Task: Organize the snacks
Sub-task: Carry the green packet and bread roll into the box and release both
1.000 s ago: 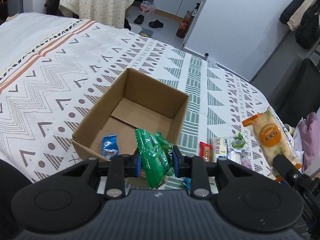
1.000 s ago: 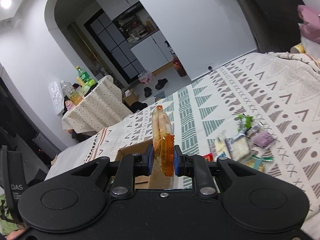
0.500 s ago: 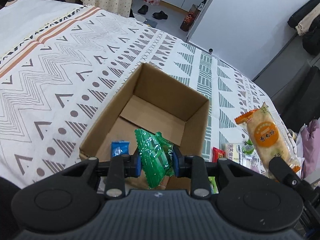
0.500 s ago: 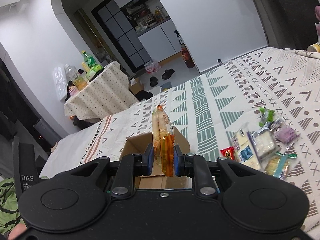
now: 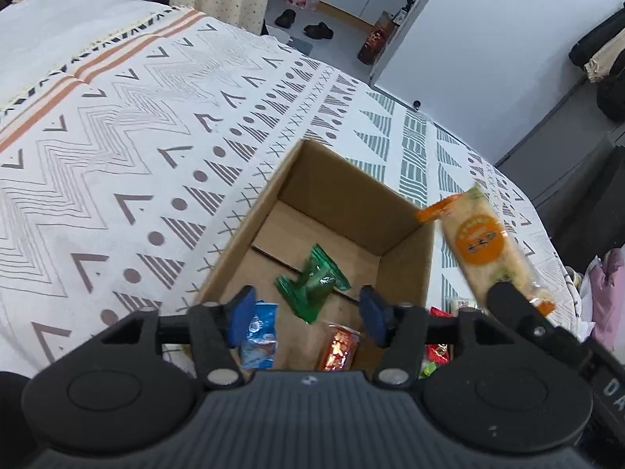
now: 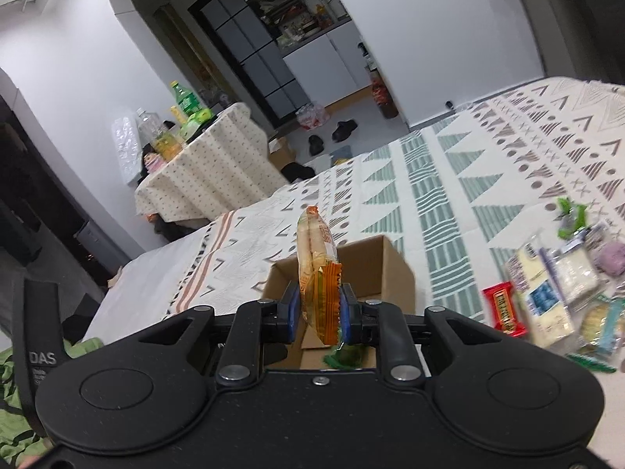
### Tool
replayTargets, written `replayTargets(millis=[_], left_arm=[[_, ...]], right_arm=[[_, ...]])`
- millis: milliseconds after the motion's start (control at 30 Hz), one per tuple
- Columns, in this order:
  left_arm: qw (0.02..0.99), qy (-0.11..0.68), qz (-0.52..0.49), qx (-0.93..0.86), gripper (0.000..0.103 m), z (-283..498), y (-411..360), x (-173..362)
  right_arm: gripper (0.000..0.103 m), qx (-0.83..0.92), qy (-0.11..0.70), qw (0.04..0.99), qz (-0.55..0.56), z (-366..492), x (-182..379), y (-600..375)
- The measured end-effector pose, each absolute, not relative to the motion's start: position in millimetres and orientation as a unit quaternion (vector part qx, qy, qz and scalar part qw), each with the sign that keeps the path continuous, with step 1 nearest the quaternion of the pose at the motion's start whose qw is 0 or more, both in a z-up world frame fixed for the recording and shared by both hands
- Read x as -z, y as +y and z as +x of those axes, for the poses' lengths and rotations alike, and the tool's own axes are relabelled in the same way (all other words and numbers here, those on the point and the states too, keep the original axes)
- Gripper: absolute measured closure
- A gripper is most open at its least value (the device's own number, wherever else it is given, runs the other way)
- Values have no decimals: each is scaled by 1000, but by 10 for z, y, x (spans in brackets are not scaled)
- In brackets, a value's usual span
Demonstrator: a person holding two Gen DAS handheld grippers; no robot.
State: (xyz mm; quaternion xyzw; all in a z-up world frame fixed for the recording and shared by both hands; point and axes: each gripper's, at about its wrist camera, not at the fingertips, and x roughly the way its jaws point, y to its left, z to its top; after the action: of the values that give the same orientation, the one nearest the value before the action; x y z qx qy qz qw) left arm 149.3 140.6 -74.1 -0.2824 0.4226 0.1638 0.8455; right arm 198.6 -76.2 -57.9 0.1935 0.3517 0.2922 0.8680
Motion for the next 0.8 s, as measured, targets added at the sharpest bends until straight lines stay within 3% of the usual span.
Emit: replayTargets(millis=[33,100,233,300,500,667,800], left_arm=[[845,423,-281,-166,32,1482,1409,732],[845,424,-277,-173,24,1461,1404,713],[847,426,-262,-182,18,1423,1318,693],[845,433,-259,-178,16,1415,1255,690],[851,439,-236,-166,9,1370,1038,605],[857,438,-221,-156,4,1326,836,527],[865,430,-209,-149,0,1283,668,462]], right_arm=[[71,-293,352,867,194,1982,589,-757],[47,-281,353,871,196,1957,609,-810],[39,-269,349,874,204,1891,594,-1010],[24,-259,349,877,204,1872,591,-1117],[7,-237,351,883,205,1794,600,-1451],[0,-215,352,888,203,1735,585,-1664],[0,-204,341,896,197,1661,563,-1803]])
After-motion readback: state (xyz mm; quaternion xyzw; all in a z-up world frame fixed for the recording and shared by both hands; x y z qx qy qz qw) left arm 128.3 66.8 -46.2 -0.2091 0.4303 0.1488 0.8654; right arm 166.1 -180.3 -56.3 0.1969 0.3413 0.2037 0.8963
